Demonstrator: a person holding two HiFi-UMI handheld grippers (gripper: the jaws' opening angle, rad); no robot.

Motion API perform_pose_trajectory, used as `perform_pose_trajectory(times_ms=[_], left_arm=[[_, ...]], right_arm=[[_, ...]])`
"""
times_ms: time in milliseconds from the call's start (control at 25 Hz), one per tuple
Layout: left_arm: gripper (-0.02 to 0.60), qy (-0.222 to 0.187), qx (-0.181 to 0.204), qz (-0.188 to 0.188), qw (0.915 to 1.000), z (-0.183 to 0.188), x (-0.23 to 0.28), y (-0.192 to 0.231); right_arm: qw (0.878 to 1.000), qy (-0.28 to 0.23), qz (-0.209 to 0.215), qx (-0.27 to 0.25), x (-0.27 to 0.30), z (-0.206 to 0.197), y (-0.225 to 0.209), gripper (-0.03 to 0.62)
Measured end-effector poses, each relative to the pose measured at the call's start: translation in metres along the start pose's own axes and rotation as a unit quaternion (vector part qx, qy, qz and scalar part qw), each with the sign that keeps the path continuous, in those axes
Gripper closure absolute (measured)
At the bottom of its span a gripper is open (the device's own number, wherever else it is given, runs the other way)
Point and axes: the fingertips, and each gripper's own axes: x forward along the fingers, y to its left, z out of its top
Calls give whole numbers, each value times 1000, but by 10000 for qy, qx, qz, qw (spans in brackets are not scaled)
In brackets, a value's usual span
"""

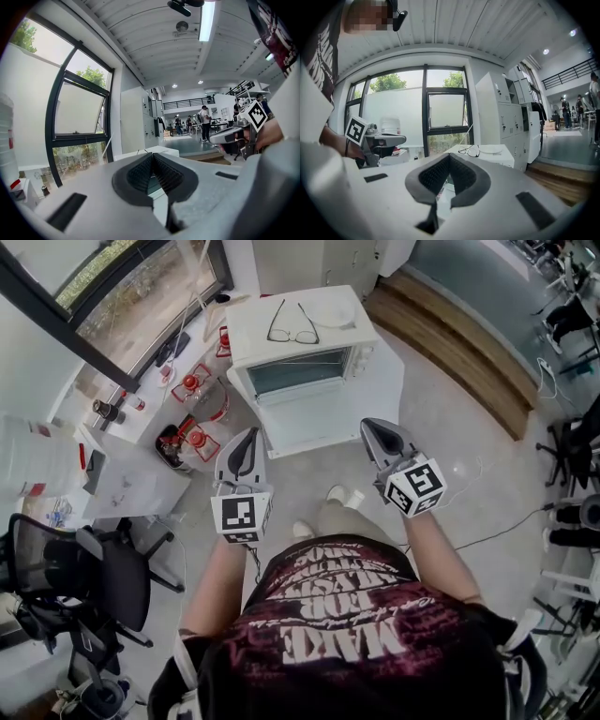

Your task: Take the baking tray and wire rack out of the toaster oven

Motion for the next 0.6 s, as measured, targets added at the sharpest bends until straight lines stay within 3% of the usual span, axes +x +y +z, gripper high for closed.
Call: perform_pose_trajectory(times_ms=[600], left_arm=[[574, 265, -137, 46, 9995, -14, 51, 0]], right_arm=[[9996, 144, 183, 144, 27, -13, -36, 591]])
